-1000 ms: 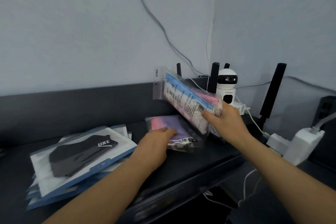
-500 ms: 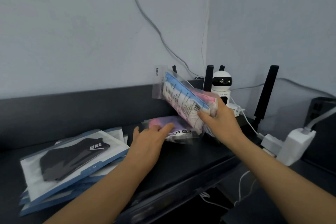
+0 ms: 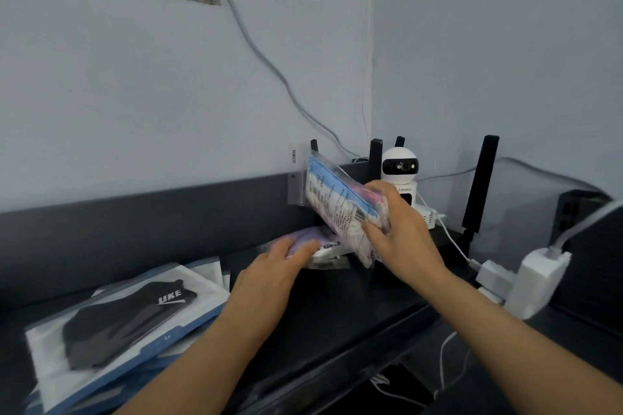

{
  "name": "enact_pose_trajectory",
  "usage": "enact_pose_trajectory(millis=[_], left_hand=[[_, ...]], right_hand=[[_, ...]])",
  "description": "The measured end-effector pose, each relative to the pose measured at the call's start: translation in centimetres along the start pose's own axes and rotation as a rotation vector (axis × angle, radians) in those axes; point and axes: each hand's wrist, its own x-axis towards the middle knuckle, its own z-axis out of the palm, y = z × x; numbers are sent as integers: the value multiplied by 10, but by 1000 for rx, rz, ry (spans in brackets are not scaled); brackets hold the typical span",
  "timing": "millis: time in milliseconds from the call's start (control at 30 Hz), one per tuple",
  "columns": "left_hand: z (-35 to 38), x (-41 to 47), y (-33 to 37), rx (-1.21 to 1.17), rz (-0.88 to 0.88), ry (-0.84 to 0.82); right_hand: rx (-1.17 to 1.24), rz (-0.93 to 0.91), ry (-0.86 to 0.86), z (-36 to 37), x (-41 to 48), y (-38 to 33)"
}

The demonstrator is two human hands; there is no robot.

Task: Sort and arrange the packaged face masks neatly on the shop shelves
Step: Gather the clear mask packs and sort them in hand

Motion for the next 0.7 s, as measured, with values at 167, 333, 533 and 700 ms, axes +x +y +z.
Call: enact_pose_trajectory(millis=[167,333,533,700], left_hand=[[-15,3,-4,-275,-80,350],[-41,4,2,-414,-200,549],[-84,-20,-9,-343,-176,564],[-129,-55,-34,-117,-90,545]], right_hand=[[-16,-34,115,-9,4,-6],[-45,-125,194,-17,5,-23],[-21,-221,196,-17,4,-42],[-92,-350,146,-16,3,-53]])
